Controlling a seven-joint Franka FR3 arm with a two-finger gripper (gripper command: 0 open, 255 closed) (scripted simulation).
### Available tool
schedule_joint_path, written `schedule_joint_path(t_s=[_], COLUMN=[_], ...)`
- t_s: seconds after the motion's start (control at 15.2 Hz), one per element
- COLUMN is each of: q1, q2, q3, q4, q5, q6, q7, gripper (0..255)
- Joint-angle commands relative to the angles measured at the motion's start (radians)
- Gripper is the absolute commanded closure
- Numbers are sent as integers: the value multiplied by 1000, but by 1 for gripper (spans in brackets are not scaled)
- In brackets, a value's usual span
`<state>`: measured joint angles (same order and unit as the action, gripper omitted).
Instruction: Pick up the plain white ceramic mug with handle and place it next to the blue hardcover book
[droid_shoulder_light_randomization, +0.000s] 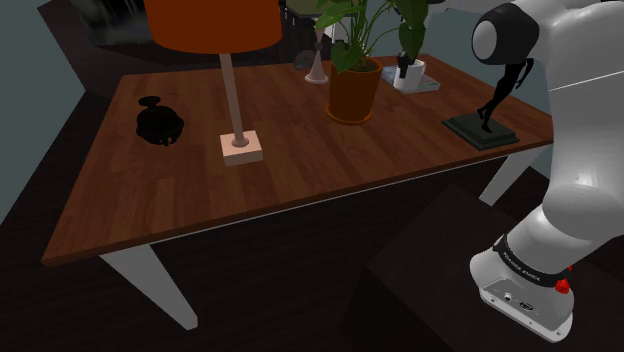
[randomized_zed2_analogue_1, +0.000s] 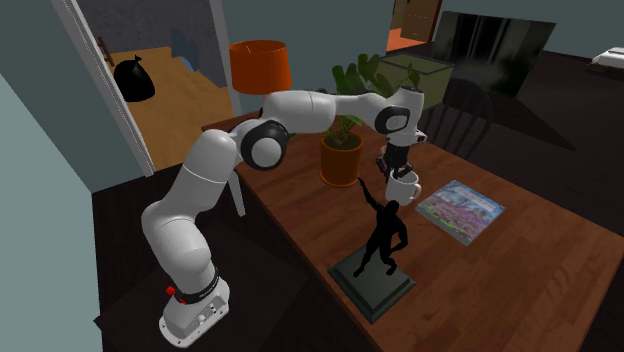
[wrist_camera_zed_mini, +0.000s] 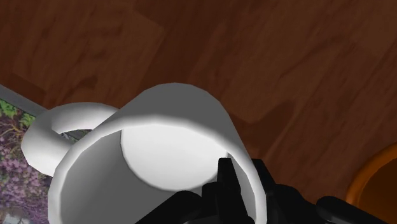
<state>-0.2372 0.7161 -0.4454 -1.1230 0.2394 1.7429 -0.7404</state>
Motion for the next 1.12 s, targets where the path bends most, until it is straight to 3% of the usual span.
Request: schedule_joint_path(t_s=[0.0,0.53,1.06], q1=[5,13,13], q2=[0,20,20], q3=[1,7,7], q4=[-30,-105,-105], q5=[1,10,10], q6=[30,122,122], q7=[-2,-8,-8], gripper=[255,255,255])
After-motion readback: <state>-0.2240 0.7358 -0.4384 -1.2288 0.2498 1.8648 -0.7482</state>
